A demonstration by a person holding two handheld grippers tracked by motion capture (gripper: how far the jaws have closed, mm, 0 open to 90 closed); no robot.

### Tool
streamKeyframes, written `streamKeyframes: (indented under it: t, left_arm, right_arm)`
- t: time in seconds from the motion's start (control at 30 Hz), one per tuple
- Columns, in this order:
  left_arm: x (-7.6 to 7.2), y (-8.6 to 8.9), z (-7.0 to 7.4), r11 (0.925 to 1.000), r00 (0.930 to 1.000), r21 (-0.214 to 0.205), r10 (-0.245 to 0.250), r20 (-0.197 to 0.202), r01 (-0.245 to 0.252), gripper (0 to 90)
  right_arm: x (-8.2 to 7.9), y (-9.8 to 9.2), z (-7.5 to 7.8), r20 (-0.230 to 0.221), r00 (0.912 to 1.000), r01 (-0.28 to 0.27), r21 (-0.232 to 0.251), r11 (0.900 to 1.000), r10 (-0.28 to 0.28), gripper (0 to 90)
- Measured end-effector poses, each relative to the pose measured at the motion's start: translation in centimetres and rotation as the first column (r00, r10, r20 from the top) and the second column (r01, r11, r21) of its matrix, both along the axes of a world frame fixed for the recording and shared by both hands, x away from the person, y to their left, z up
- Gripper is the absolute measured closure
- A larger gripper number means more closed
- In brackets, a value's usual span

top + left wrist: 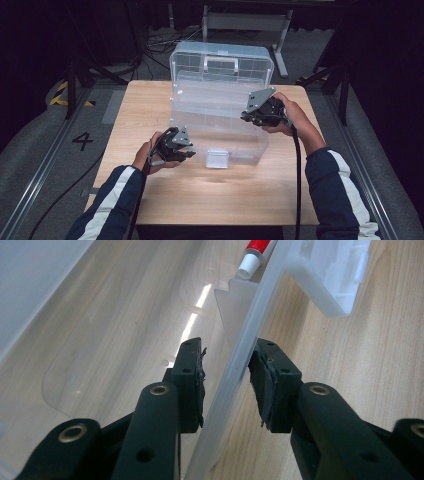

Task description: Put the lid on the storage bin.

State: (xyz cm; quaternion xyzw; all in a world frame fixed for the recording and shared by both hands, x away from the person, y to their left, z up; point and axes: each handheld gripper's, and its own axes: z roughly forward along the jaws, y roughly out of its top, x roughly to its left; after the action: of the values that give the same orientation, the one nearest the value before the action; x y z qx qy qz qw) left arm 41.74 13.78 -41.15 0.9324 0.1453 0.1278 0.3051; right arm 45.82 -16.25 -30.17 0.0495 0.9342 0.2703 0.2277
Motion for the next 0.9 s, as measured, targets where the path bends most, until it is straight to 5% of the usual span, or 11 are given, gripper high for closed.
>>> streamKeyframes:
  t: [0.5, 0.9]
  left_arm:
    - [-0.4, -0.5, 0.0, 0.9998, 0.999, 0.022, 0.002, 0.044, -0.003, 64.6]
    - [-1.3, 0.8, 1.9, 0.9959, 0.998, -0.088, 0.027, 0.057, -0.022, 56.6]
  right_arm:
    - [-0.4, -0.5, -0.6, -0.005, 1.0, -0.003, 0.054, 0.9985, 0.004, 81.9]
    - [-0.6, -0.9, -1.0, -0.001, 1.0, 0.004, 0.092, 0.9958, -0.004, 80.9]
